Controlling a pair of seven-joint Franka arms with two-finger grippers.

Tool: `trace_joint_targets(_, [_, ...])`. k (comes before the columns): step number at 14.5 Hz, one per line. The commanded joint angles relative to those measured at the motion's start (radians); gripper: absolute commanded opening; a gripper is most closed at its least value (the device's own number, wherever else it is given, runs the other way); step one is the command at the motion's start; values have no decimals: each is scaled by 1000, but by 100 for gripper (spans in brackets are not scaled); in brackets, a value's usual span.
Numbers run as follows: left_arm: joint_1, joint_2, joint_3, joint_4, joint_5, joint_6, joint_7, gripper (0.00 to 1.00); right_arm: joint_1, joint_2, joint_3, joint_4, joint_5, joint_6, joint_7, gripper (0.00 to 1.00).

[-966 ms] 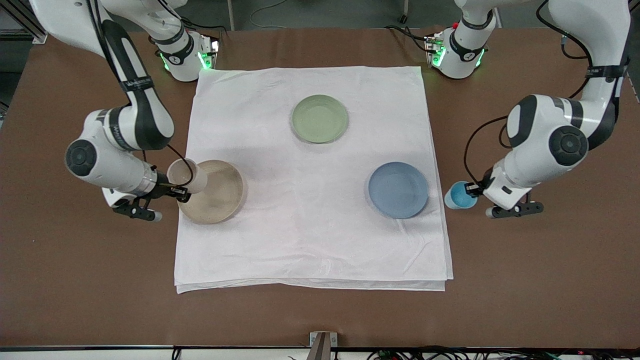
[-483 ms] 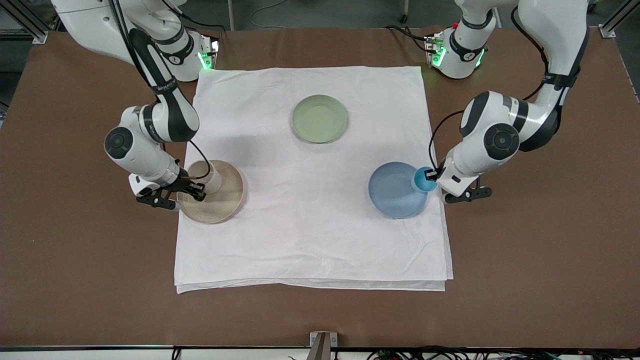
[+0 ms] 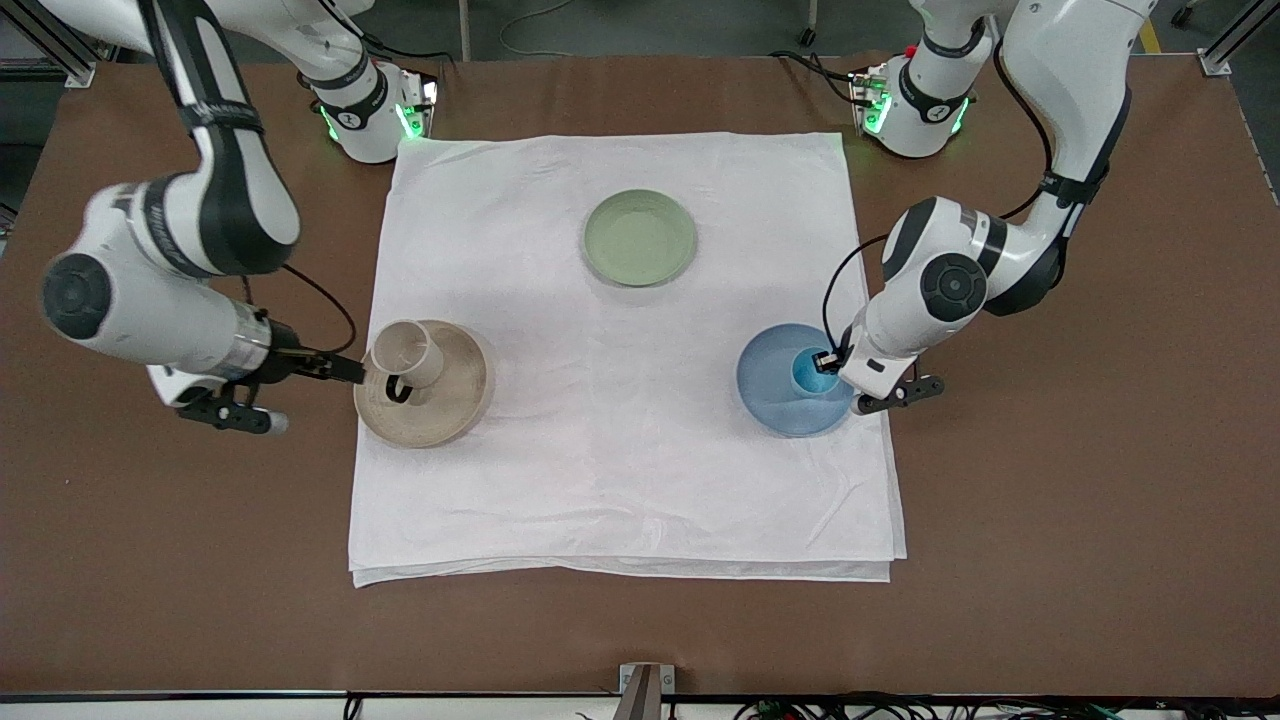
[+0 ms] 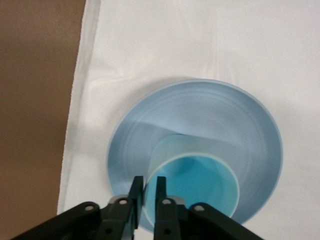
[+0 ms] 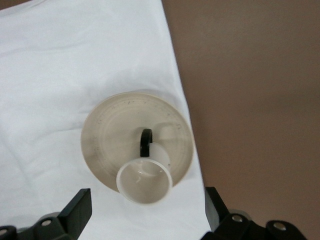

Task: Place blue cup in blue plate and white mug in gray plate
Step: 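Open the right gripper on the mug while the left gripper releases the cup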

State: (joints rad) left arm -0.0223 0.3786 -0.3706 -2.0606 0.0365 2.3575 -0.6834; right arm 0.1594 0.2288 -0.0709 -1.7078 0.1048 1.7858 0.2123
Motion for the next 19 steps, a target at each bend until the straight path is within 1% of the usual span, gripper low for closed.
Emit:
trace_joint_targets(1, [7,-26,-2,8,2,-1,-22,100,-56,14,2,170,-65,-211,-127,100])
trace_joint_targets(3, [15,-94,-2,40,2,-41,-19,100,-95,-12,0,224,-68,-307,-197,100])
trace_joint_targets(4, [21,-131,4,101,2,-119,-10,100,-109,-29,-3,227,-77,-325,-227,100])
trace_joint_targets(5, [37,-147,5,184,3,-223,-10,100,-127,-55,-3,235,-86,-354,-259,100])
trace_joint_targets(6, [47,-147,5,286,3,-336,-10,100,-133,-60,-1,264,-105,-382,-267,100])
trace_joint_targets(7, [56,-139,10,403,14,-466,-7,100,-133,-54,2,331,-164,-425,-266,100])
trace_joint_targets(8, [77,-139,10,484,26,-548,8,100,-135,-52,3,385,-198,-472,-266,100])
trace_joint_targets(9, [99,-147,10,541,46,-604,25,100,-141,-52,2,416,-204,-500,-267,100])
trace_joint_targets(11, [140,-174,12,609,74,-671,118,100,-139,-49,2,428,-200,-502,-249,100])
trace_joint_targets(12, [160,-202,10,626,74,-707,178,100,-124,-49,8,428,-195,-506,-210,100])
trace_joint_targets(14, [203,-263,12,629,74,-759,318,100,-115,-54,11,416,-183,-513,-119,100])
trace_joint_targets(16, [237,-317,10,629,74,-800,434,100,-135,-54,3,412,-107,-516,-128,100])
trace_joint_targets(17, [252,-331,10,629,66,-819,490,100,-150,-65,3,396,-96,-516,-143,100])
trace_joint_targets(18, [245,-354,36,629,60,-836,531,100,-153,-90,3,373,-94,-508,-178,100])
trace_joint_targets(19, [178,-378,120,622,54,-849,560,100,-158,-107,3,357,-94,-503,-194,100])
